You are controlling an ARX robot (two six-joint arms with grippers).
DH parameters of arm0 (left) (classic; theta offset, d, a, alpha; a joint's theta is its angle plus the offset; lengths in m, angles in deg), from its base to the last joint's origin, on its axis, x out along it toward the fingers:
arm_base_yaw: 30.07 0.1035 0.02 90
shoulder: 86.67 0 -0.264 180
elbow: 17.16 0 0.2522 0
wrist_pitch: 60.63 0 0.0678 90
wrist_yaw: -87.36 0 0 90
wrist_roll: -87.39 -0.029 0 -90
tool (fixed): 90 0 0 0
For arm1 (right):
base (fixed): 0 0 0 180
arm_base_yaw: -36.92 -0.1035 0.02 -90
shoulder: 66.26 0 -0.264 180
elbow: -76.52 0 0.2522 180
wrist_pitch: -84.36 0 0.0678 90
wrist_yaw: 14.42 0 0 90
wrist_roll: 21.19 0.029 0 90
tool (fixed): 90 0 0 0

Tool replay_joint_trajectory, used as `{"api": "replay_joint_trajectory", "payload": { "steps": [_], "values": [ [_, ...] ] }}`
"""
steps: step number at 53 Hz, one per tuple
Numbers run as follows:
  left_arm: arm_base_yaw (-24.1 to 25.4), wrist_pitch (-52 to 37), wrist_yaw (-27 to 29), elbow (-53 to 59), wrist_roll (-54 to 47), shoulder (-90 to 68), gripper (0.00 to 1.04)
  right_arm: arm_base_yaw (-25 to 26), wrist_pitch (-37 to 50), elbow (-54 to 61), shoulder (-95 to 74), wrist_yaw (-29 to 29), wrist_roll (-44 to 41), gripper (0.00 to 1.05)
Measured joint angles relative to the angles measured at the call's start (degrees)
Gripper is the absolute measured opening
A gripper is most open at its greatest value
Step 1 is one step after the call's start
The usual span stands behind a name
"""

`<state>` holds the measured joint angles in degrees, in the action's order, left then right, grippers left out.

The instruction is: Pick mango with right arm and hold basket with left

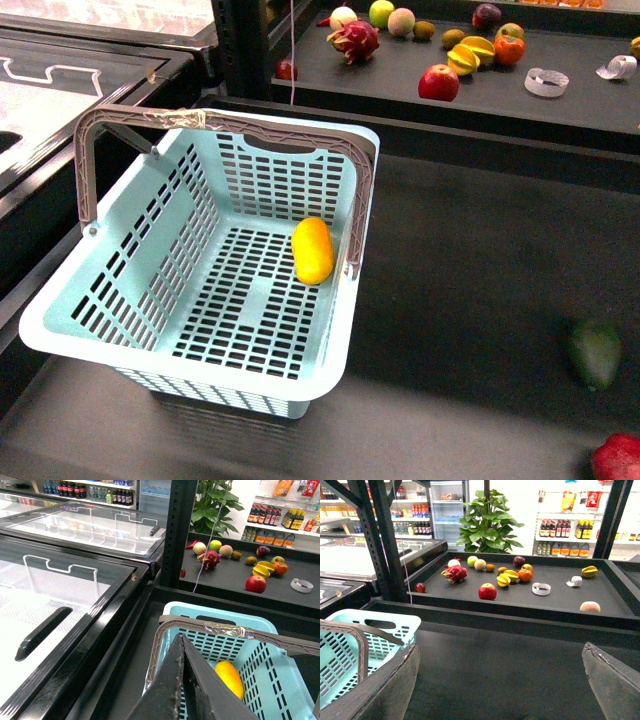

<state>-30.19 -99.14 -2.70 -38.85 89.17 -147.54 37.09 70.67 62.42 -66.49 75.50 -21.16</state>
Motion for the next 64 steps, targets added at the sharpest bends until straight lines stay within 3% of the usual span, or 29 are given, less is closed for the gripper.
{"api": "replay_joint_trajectory", "payload": {
  "steps": [1,7,45,64],
  "values": [
    [0.0,0.6,0.0,0.6,-0.1,1.2,0.01,0.0,0.0,0.0,0.0,0.0,0.0,0.97],
    [0.0,-0.7,0.1,4.3,-0.7,3.3,0.02,0.0,0.0,0.0,0.0,0.0,0.0,0.97],
    [0.0,27.6,0.0,6.7,-1.2,36.2,0.02,0.0,0.0,0.0,0.0,0.0,0.0,0.97],
    [0.0,36.9,0.0,6.7,-1.3,45.7,0.02,0.0,0.0,0.0,0.0,0.0,0.0,0.97]
  ]
}}
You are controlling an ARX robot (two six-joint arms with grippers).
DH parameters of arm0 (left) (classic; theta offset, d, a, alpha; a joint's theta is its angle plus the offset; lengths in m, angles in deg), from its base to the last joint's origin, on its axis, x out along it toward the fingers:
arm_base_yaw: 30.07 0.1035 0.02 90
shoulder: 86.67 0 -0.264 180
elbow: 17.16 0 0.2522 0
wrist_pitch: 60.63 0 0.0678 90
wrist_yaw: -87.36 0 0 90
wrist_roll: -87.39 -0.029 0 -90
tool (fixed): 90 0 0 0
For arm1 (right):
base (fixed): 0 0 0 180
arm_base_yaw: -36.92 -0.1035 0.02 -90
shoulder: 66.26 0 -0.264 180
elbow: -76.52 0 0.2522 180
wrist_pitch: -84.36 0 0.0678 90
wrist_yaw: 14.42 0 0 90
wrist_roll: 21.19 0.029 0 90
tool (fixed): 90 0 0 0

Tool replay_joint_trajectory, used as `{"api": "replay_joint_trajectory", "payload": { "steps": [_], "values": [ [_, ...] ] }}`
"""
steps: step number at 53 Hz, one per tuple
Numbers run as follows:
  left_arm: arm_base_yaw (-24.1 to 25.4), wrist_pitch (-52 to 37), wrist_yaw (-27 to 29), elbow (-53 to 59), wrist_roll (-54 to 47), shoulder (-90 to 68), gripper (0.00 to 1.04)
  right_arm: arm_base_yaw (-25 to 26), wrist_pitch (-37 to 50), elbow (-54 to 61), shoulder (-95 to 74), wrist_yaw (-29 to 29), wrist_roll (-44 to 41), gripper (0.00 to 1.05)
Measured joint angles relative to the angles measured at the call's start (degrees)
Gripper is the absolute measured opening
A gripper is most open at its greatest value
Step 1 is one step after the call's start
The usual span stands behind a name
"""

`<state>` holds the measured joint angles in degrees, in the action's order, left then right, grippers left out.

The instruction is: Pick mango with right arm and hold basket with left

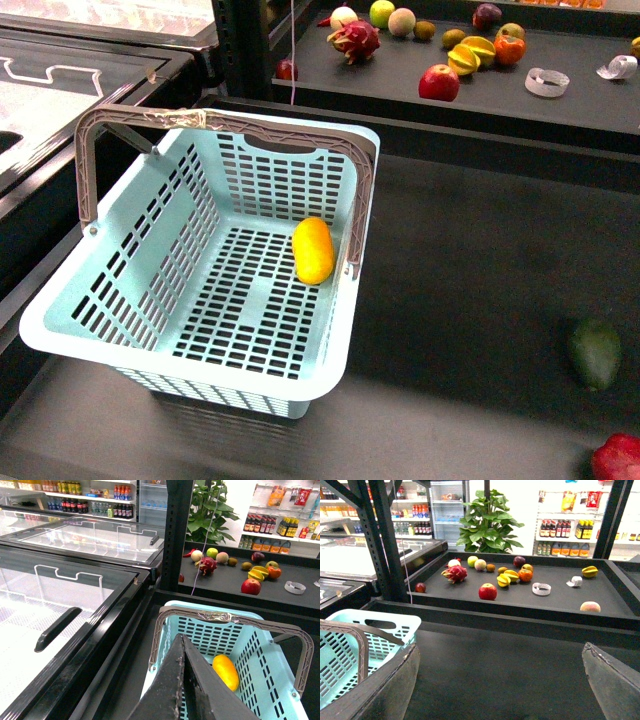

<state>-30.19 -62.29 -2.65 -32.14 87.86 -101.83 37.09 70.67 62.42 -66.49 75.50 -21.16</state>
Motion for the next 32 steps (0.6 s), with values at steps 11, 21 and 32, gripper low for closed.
{"api": "replay_joint_trajectory", "payload": {
  "steps": [11,21,32],
  "values": [
    [0.0,3.6,0.0,0.0,0.0,3.6,0.02,0.0,0.0,0.0,0.0,0.0,0.0,0.97],
    [0.0,12.4,-0.1,0.0,0.0,10.6,0.02,0.0,0.0,0.0,0.0,0.0,0.0,0.97],
    [0.0,15.3,0.0,0.0,0.0,14.8,0.02,0.0,0.0,0.0,0.0,0.0,0.0,0.97]
  ]
}}
